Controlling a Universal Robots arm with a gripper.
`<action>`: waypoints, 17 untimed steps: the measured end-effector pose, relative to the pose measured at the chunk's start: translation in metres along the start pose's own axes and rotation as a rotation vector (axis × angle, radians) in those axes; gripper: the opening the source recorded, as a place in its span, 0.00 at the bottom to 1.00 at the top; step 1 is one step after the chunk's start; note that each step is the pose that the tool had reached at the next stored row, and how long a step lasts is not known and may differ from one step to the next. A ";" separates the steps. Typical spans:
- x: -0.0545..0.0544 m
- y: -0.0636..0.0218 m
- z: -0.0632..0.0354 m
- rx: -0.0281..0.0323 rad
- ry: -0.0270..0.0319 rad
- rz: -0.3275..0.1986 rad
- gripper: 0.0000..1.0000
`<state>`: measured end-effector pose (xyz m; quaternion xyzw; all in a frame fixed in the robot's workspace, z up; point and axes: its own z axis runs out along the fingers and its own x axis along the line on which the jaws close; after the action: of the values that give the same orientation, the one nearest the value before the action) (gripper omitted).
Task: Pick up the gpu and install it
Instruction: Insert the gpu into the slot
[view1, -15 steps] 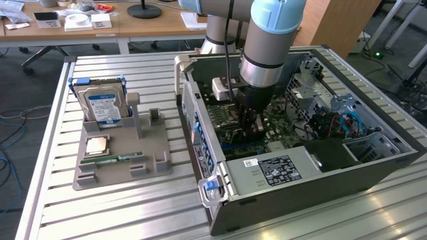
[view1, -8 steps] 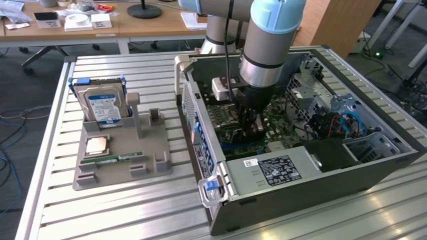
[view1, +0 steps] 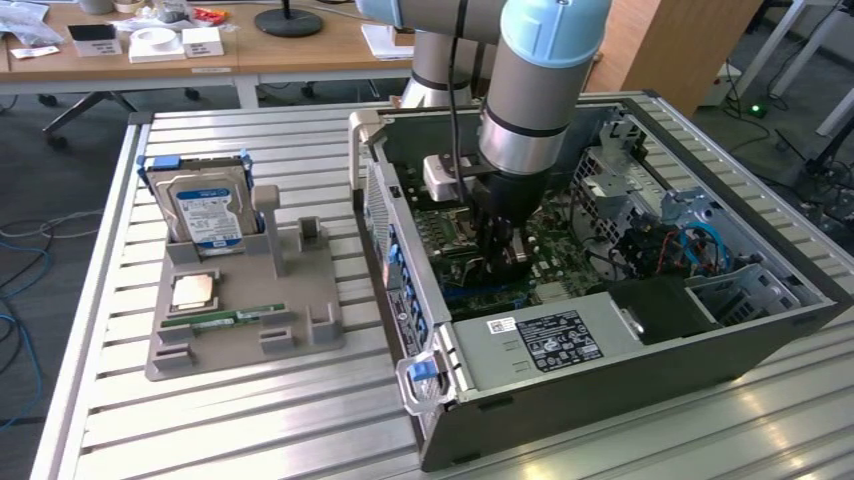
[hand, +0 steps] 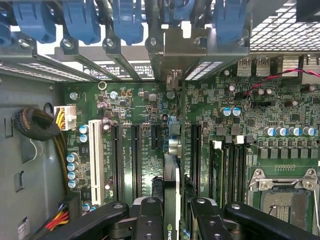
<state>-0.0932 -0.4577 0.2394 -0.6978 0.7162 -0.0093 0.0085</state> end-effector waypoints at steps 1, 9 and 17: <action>0.000 0.0000 0.0000 0.0000 0.0000 0.000 0.26; 0.000 0.0002 0.0000 0.0006 -0.0002 -0.002 0.26; 0.000 0.0002 0.0000 0.0010 -0.0005 -0.011 0.26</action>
<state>-0.0934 -0.4580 0.2394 -0.7019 0.7122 -0.0095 0.0090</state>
